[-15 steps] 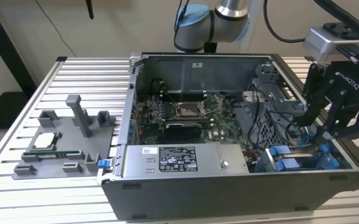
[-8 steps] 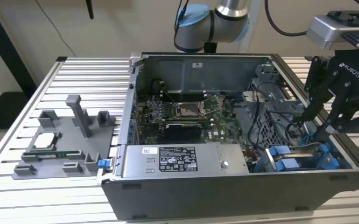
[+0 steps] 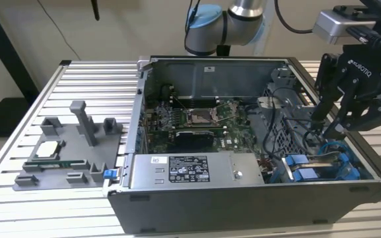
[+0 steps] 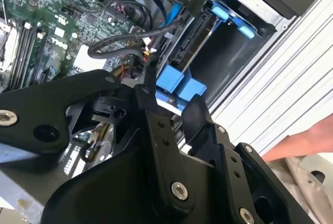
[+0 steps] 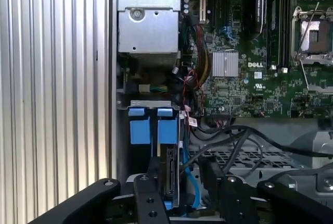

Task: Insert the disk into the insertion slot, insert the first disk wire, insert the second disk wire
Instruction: 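Insert the first disk wire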

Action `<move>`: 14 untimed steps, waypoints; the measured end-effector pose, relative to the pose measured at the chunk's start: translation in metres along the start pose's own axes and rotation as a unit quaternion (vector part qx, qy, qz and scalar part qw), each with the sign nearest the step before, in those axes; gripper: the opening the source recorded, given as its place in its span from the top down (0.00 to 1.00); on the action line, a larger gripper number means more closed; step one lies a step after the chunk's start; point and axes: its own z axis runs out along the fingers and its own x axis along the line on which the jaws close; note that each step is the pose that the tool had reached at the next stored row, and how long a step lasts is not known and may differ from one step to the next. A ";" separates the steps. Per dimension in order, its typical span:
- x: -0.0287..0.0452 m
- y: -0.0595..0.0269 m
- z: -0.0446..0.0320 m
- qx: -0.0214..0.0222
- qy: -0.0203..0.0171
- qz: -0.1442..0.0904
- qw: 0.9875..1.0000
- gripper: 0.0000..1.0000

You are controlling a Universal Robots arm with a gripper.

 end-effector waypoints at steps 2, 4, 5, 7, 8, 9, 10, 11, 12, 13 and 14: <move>-0.0020 0.0007 0.0003 0.000 -0.001 0.000 1.000 0.00; -0.0038 0.0013 0.0015 0.004 -0.001 -0.002 1.000 0.00; -0.0049 0.0015 0.0026 0.006 -0.001 -0.005 1.000 0.00; -0.0069 0.0016 0.0049 0.011 -0.001 -0.011 1.000 0.00; -0.0078 0.0017 0.0058 0.013 -0.001 -0.015 1.000 0.00; -0.0085 0.0019 0.0064 0.014 -0.002 -0.017 1.000 0.00; -0.0089 0.0020 0.0066 0.014 -0.003 -0.021 1.000 0.00; -0.0094 0.0021 0.0068 0.015 -0.004 -0.024 1.000 0.00; -0.0098 0.0023 0.0070 0.015 -0.005 -0.028 0.999 0.00; -0.0101 0.0023 0.0074 0.016 -0.005 -0.033 0.999 0.00; -0.0102 0.0023 0.0079 0.017 -0.005 -0.039 0.999 0.00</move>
